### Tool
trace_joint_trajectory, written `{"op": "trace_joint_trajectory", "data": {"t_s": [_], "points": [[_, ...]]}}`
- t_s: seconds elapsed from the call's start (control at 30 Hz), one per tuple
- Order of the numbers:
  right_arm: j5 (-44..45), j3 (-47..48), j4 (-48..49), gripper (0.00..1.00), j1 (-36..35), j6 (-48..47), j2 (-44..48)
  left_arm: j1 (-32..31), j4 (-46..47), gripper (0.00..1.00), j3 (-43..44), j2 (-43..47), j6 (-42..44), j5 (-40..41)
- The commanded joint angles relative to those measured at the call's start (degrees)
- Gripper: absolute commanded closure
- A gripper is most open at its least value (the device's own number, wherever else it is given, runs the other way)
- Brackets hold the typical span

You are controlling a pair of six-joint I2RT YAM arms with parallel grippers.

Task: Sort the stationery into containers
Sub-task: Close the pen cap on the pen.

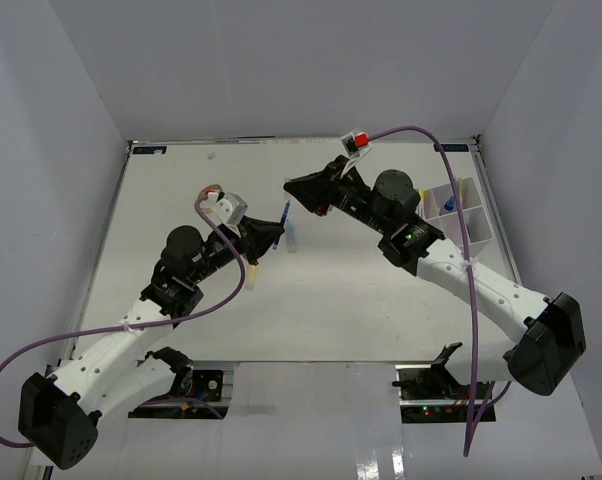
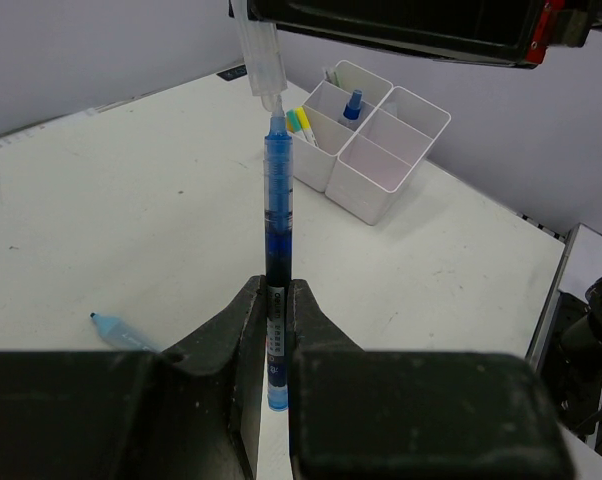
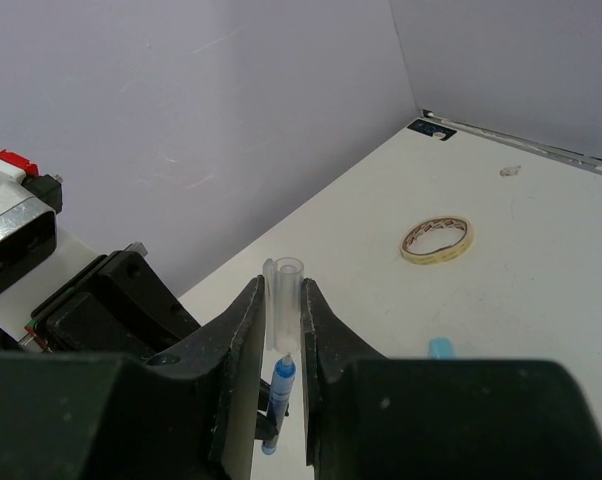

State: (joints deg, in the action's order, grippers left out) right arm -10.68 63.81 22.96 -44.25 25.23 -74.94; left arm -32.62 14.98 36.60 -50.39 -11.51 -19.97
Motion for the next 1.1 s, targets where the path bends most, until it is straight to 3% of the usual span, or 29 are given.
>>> {"op": "trace_joint_trajectory", "data": {"t_s": [0.0,1.07], "points": [[-0.22,-0.7,3.76,0.92,0.04,1.04,1.46,0.28,1.19,1.0,-0.39,1.26,-0.44,-0.51],[-2.95,-4.83,9.56,0.92,-0.4,4.74,0.85,0.28,6.28,1.0,-2.32,2.31,-3.87,-1.57]]}}
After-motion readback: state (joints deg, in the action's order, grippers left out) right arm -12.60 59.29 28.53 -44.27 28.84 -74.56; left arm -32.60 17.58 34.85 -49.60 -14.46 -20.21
